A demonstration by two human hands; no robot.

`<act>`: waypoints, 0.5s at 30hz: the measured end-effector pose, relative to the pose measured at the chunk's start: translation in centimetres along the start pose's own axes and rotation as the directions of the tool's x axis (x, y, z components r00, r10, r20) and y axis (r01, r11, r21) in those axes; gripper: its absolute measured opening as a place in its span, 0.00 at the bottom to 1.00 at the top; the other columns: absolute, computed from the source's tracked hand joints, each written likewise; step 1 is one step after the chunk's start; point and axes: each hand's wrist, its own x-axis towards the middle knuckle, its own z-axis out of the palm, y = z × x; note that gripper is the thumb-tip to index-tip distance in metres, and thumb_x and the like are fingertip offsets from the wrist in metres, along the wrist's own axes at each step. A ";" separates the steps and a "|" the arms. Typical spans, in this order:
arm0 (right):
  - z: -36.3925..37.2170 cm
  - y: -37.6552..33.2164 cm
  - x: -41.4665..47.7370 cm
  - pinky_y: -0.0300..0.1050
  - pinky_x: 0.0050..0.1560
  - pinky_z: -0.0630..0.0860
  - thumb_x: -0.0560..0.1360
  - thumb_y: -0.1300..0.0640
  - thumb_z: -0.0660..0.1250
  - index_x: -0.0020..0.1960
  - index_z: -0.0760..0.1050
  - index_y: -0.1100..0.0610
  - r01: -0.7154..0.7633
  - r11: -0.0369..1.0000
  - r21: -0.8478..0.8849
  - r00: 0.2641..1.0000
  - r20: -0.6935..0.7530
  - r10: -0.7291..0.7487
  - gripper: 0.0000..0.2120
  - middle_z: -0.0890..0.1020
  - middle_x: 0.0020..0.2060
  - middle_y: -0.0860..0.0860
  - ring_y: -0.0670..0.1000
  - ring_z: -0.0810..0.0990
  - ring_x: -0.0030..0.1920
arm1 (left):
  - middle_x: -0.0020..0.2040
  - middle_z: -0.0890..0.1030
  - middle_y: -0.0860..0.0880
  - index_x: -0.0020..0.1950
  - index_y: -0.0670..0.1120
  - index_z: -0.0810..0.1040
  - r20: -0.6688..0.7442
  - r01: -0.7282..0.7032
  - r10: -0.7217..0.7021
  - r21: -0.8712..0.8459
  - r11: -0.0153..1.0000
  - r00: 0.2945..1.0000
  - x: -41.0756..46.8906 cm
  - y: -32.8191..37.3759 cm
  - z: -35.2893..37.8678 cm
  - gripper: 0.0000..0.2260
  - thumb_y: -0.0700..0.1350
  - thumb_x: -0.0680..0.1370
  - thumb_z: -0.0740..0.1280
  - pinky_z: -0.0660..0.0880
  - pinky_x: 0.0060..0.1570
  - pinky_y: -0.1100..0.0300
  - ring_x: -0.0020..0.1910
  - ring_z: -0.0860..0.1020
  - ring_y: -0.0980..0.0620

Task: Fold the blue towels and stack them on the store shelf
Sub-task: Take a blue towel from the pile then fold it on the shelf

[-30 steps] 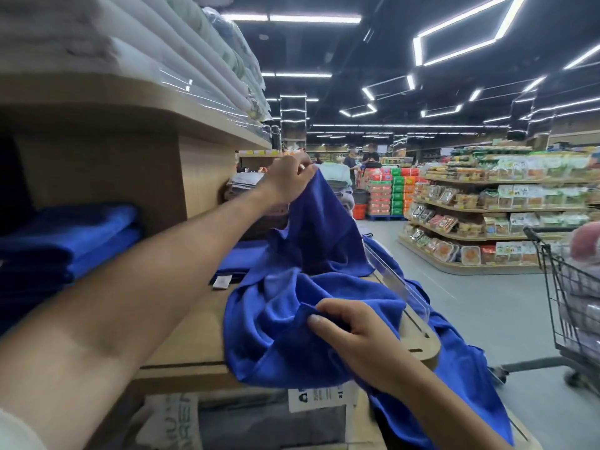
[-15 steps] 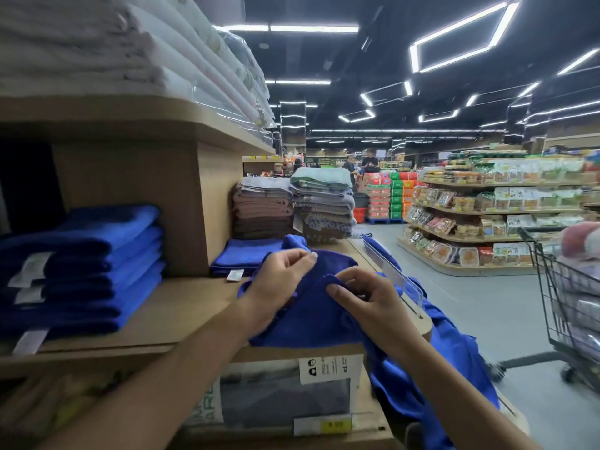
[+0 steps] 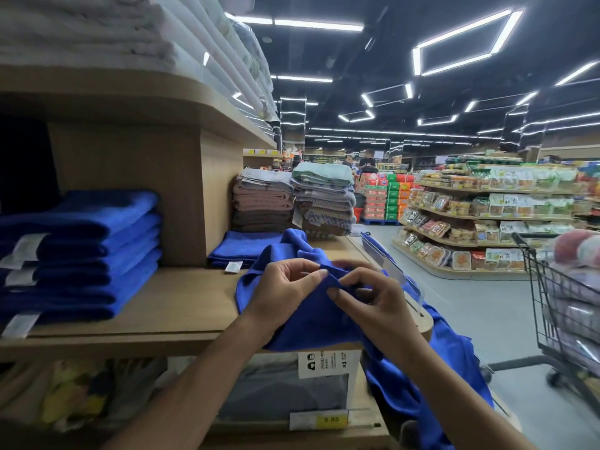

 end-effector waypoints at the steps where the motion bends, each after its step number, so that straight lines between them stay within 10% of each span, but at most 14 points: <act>1: 0.1 0.0 0.0 0.51 0.48 0.82 0.74 0.57 0.76 0.43 0.82 0.50 -0.009 1.000 -0.005 1.000 -0.004 0.009 0.05 0.83 0.54 0.45 0.48 0.83 0.54 | 0.39 0.86 0.47 0.46 0.42 0.85 0.007 -0.012 0.012 -0.003 1.000 1.000 0.0 0.0 0.0 0.06 0.41 0.80 0.70 0.76 0.38 0.64 0.37 0.80 0.56; 11: 0.2 0.3 0.4 0.39 0.46 0.80 0.76 0.56 0.74 0.44 0.82 0.47 -0.012 0.995 -0.102 1.000 -0.012 0.011 0.05 0.80 0.46 0.42 0.46 0.81 0.49 | 0.45 0.86 0.47 0.49 0.44 0.84 0.053 -0.068 0.068 0.001 0.998 0.996 -0.2 -0.3 -0.4 0.03 0.43 0.79 0.71 0.78 0.47 0.64 0.45 0.83 0.56; 15: -0.4 -1.5 1.8 0.45 0.46 0.76 0.75 0.52 0.72 0.41 0.80 0.49 -0.010 0.906 -0.424 0.990 0.124 0.069 0.05 0.79 0.42 0.44 0.44 0.79 0.44 | 0.42 0.85 0.49 0.49 0.44 0.82 -0.022 -0.074 0.075 0.043 0.996 0.997 -0.5 0.1 -0.5 0.04 0.45 0.80 0.70 0.77 0.44 0.63 0.42 0.80 0.57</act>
